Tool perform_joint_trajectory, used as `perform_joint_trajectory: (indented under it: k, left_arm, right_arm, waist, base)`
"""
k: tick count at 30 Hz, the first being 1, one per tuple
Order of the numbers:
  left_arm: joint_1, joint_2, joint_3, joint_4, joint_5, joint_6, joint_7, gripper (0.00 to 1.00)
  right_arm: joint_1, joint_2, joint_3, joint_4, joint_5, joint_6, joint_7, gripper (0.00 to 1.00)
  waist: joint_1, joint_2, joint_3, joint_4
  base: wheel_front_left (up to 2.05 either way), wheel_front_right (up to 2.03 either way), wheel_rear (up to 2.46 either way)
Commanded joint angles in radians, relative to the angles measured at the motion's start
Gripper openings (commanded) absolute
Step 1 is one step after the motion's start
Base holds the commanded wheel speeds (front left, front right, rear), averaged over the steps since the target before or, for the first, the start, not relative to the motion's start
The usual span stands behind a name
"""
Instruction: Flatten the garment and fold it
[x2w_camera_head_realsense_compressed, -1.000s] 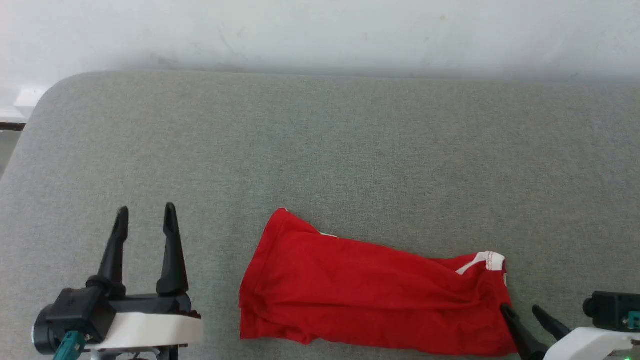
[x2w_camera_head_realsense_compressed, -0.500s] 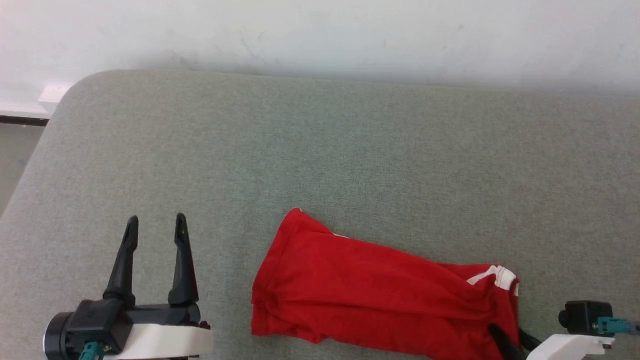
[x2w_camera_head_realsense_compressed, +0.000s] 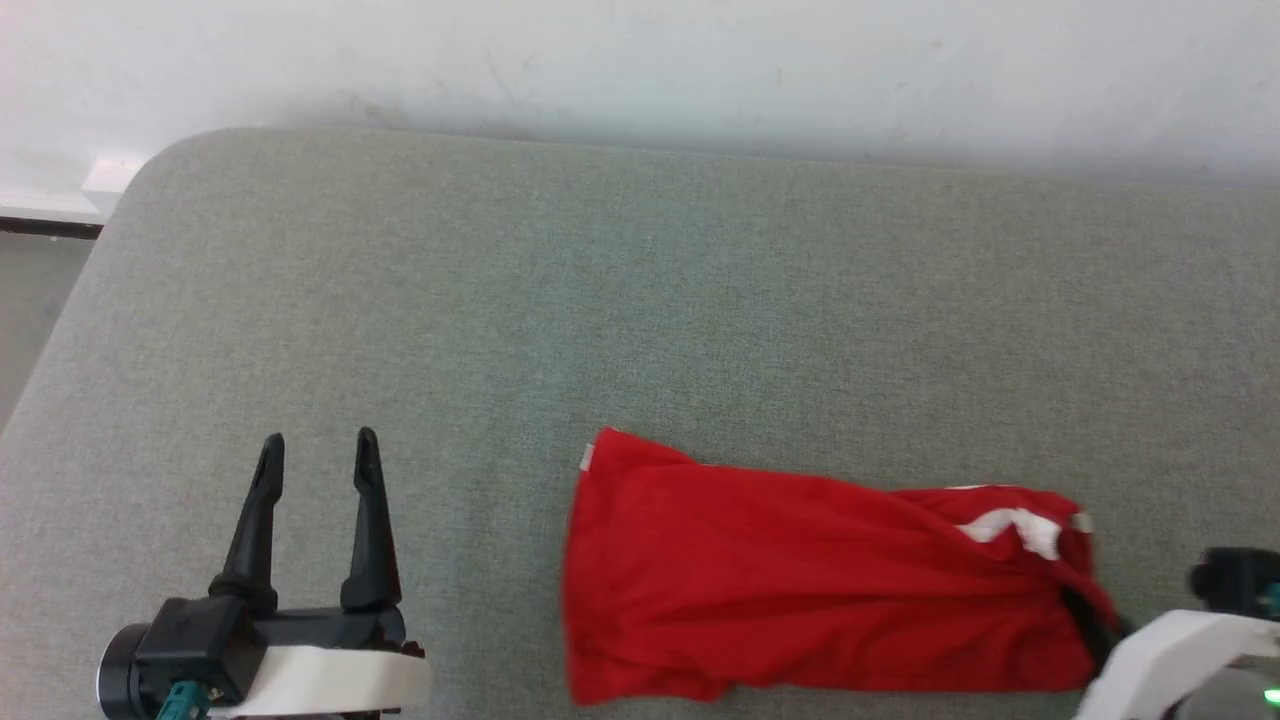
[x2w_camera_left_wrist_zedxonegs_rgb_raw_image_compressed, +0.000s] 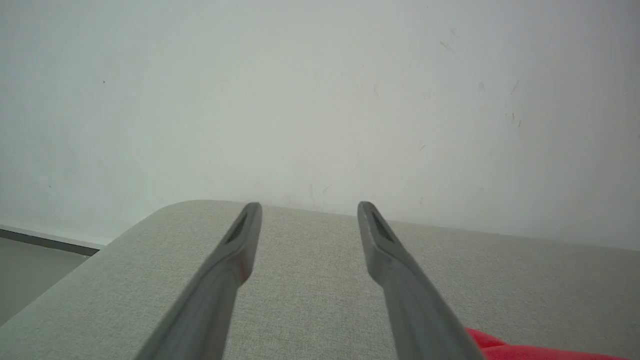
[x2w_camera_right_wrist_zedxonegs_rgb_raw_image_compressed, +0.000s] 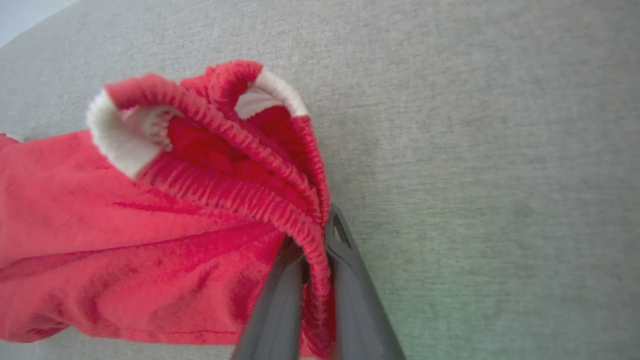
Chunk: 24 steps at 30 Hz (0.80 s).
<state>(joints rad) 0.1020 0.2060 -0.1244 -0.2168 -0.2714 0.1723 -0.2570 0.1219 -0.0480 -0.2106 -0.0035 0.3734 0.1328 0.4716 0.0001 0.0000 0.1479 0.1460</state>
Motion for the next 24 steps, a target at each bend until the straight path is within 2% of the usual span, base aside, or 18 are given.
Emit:
perform_joint_trajectory:
  k: [1,6,10,14,18,24]
  left_arm:
    - [0.007,-0.004,0.008,0.003,0.010,-0.007,-0.005,1.00]
    - [0.013,-0.011,0.021,0.015,0.020,-0.021,-0.005,1.00]
    - [0.022,-0.017,0.029,0.023,0.026,-0.025,-0.005,1.00]
    - [0.030,-0.023,0.029,0.032,0.026,-0.031,-0.005,1.00]
    - [0.032,-0.029,0.024,0.043,0.024,-0.038,-0.005,1.00]
    - [0.035,-0.033,0.019,0.060,0.023,-0.043,-0.005,1.00]
  right_arm:
    - [-0.014,-0.002,-0.017,-0.007,-0.010,-0.002,0.002,0.00]
    - [-0.022,-0.002,-0.145,-0.064,-0.080,-0.002,0.036,0.00]
    - [-0.010,-0.002,-0.172,-0.118,-0.067,-0.002,0.079,0.00]
    - [0.012,-0.002,-0.109,-0.166,0.028,-0.002,0.127,0.00]
    - [0.041,-0.002,0.007,-0.221,0.136,-0.002,0.173,0.00]
    - [0.039,-0.002,0.191,-0.310,0.206,-0.002,0.232,0.00]
  waist:
    - [-0.0001,0.0000,-0.001,0.000]
    - [-0.0001,0.0000,-0.008,0.001]
    - [-0.0001,0.0000,-0.017,0.000]
    - [-0.0001,0.0000,-0.024,-0.005]
    - [-0.0001,0.0000,-0.031,-0.008]
    - [-0.0001,0.0000,-0.044,-0.008]
  base:
    - [0.00,0.00,0.00]
    - [0.00,0.00,0.00]
    - [0.00,0.00,0.00]
    - [0.00,0.00,0.00]
    - [0.00,0.00,0.00]
    - [0.00,0.00,0.00]
